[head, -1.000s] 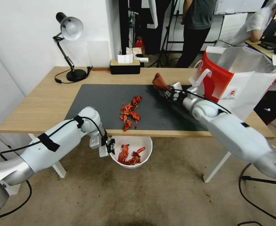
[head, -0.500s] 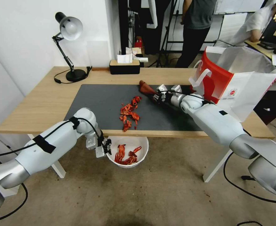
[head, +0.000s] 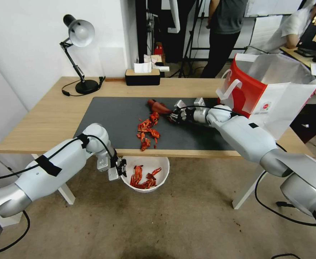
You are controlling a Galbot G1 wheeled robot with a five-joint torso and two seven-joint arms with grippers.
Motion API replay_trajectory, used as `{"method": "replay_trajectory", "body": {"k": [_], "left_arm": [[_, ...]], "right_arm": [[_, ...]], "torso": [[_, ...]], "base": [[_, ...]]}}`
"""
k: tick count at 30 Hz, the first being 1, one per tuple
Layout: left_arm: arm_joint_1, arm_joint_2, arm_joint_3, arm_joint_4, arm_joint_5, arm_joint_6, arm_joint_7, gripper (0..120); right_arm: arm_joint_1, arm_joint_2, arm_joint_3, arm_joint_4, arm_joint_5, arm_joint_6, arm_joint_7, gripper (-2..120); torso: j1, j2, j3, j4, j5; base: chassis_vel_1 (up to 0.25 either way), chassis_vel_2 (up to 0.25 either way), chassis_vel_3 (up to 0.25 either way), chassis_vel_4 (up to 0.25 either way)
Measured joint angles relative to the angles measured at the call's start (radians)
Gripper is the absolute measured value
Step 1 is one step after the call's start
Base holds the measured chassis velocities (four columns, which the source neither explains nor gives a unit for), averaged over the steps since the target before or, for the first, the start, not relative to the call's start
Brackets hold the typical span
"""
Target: Sweep shrimp from table into container with towel, then put container into takeout bag.
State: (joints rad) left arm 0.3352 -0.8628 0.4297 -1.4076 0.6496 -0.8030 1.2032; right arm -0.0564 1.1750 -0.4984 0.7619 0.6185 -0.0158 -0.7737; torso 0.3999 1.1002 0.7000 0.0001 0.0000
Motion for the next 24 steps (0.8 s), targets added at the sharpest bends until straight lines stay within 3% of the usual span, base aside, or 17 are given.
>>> {"method": "replay_trajectory", "body": {"k": [15, 24], "left_arm": [[0.002, 0.02, -0.009, -0.008, -0.005, -0.002, -0.001, 0], [0.009, 0.029, -0.016, -0.016, -0.004, -0.002, -0.001, 0]], "right_arm": [[0.006, 0.034, 0.014, -0.046, -0.021, 0.077, -0.215, 7], [-0.007, 0.028, 0.007, -0.01, -0.02, 0.078, -0.252, 7]], "torso": [[0.0, 0.0, 0.0, 0.0, -0.0001], [0.0, 0.0, 0.0, -0.0002, 0.0001]], "base": [[0.0, 0.0, 0.0, 0.0], [0.0, 0.0, 0.0, 0.0]]}}
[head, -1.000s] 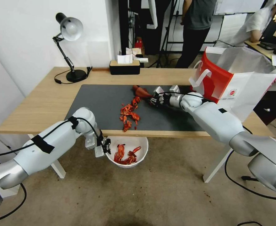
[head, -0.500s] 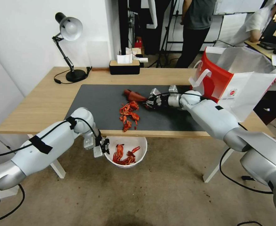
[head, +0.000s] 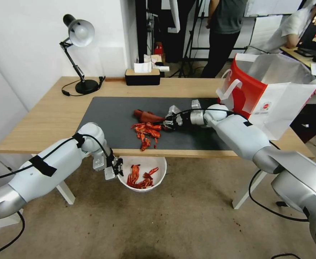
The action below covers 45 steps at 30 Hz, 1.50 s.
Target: Sweep shrimp from table into container with towel, then put container into takeout bag.
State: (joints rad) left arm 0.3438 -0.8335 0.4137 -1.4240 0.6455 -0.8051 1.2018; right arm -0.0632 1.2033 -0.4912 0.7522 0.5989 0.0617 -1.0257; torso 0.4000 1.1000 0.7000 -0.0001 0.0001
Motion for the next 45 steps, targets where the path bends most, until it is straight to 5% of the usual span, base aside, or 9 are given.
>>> {"method": "replay_trajectory", "body": {"k": [45], "left_arm": [[0.014, 0.036, -0.018, -0.011, -0.006, 0.008, 0.002, 0]], "right_arm": [[-0.059, -0.112, -0.071, 0.26, 0.051, -0.064, -0.036, 7]], "torso": [[0.0, 0.0, 0.0, 0.0, 0.0]], "base": [[0.0, 0.0, 0.0, 0.0]]}}
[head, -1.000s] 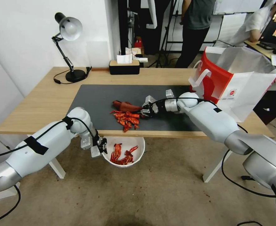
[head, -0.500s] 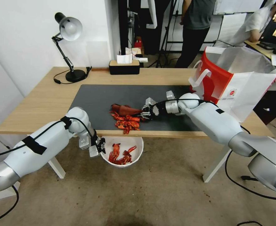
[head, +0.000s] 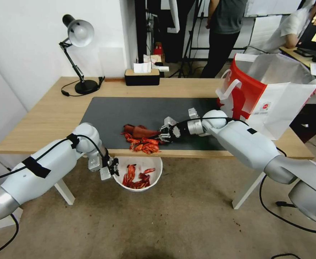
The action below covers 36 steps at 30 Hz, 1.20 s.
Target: Sweep shrimp from table into container with towel, then put container into takeout bag.
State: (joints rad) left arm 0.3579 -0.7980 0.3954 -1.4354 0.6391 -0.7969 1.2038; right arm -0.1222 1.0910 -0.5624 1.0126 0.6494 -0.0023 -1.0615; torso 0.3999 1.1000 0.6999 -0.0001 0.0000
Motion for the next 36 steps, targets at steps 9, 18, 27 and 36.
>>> {"method": "replay_trajectory", "body": {"k": [9, 18, 27, 36], "left_arm": [[0.012, 0.012, -0.003, -0.025, -0.002, 0.008, 0.002, 0], [0.01, 0.017, 0.009, -0.049, -0.017, 0.023, 0.01, 0], [0.017, 0.017, 0.015, -0.068, -0.027, 0.033, 0.016, 0], [0.007, 0.015, 0.015, -0.054, -0.028, 0.033, 0.019, 0]], "right_arm": [[-0.007, -0.023, 0.0, 0.041, 0.007, -0.014, 0.003, 7], [-0.014, -0.04, -0.003, 0.077, 0.012, -0.022, 0.006, 7], [-0.019, -0.047, 0.0, 0.086, 0.022, -0.025, 0.008, 7], [-0.033, -0.09, -0.004, 0.171, 0.044, -0.043, 0.015, 7]], "torso": [[0.0, 0.0, 0.0, 0.0001, -0.0001], [0.0, 0.0, 0.0, 0.0, 0.0001], [0.0, 0.0, 0.0, 0.0001, 0.0], [0.0, 0.0, 0.0, 0.0001, 0.0]], "base": [[0.0, 0.0, 0.0, 0.0], [0.0, 0.0, 0.0, 0.0], [0.0, 0.0, 0.0, 0.0], [0.0, 0.0, 0.0, 0.0]]}}
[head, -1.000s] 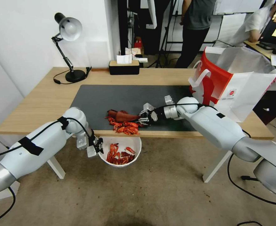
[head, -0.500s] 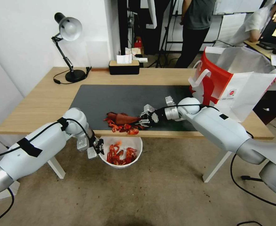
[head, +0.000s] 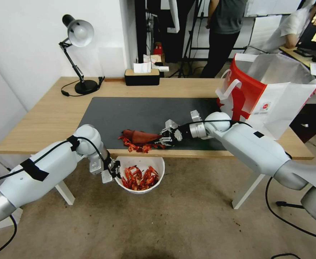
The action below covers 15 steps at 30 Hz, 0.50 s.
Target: Sweep shrimp from table into container with towel, then put container into takeout bag.
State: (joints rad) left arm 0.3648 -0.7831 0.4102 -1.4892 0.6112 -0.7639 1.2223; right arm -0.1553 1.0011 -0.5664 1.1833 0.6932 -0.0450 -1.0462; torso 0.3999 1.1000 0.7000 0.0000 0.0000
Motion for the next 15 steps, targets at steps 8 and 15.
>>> {"method": "replay_trajectory", "body": {"k": [8, 15], "left_arm": [[-0.004, 0.006, -0.001, 0.001, -0.001, -0.001, 0.001, 0], [-0.004, 0.01, 0.0, -0.005, -0.002, 0.0, 0.002, 0]], "right_arm": [[-0.044, -0.059, 0.002, 0.092, 0.003, -0.011, 0.006, 7], [-0.079, -0.107, 0.014, 0.158, 0.018, -0.02, 0.008, 7]], "torso": [[0.0, 0.0, 0.0, 0.0, 0.0], [0.0, 0.0, 0.0, -0.0002, 0.0]], "base": [[0.0, 0.0, 0.0, 0.0], [0.0, 0.0, 0.0, 0.0]]}}
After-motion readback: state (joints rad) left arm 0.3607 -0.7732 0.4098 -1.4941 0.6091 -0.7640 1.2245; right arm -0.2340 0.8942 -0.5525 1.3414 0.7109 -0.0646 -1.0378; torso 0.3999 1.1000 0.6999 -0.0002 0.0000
